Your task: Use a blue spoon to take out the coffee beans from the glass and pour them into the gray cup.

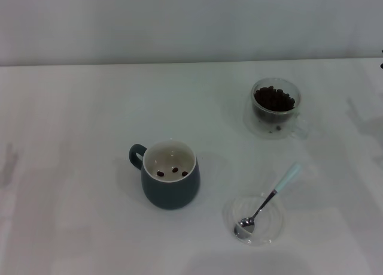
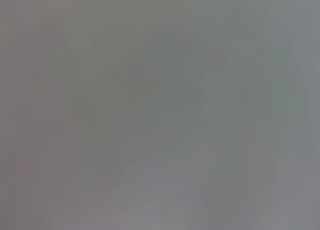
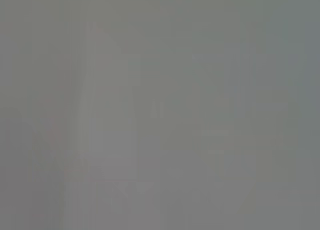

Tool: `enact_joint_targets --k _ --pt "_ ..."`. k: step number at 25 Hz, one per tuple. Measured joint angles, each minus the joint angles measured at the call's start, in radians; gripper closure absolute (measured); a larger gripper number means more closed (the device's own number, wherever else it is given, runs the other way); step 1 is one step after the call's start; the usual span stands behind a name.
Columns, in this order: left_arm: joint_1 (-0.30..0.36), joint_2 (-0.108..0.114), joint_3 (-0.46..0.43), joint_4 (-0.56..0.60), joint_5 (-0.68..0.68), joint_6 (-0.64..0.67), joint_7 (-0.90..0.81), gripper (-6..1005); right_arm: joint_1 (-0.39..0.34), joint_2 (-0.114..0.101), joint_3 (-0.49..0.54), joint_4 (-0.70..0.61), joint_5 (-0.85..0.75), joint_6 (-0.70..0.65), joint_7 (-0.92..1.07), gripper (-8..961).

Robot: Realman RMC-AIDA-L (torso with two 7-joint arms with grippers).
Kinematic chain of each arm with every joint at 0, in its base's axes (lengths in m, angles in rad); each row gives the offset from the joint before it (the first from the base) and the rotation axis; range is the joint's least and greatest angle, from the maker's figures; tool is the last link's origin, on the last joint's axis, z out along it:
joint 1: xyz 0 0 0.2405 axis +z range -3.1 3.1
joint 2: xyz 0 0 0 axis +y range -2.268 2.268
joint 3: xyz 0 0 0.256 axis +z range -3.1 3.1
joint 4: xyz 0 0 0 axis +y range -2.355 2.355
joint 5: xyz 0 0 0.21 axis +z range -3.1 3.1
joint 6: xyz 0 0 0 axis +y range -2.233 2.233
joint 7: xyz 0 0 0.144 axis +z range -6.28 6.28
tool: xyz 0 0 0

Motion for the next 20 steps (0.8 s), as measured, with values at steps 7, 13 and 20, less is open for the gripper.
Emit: enact_joint_targets --k 7,13,20 --pt "0.001 0.0 0.0 0.0 -0.001 0.001 0.0 138 0.011 0.0 0.0 0.003 0.0 0.0 -0.001 103" --pt "0.005 0.0 0.0 0.0 0.003 0.001 -0.003 138 0.013 0.0 -0.003 0.013 -0.001 0.001 0.0 103" --pt "0.013 -0.002 0.007 0.001 0.011 0.001 -0.002 137 0.012 0.001 -0.011 0.03 -0.009 0.001 0.006 103"
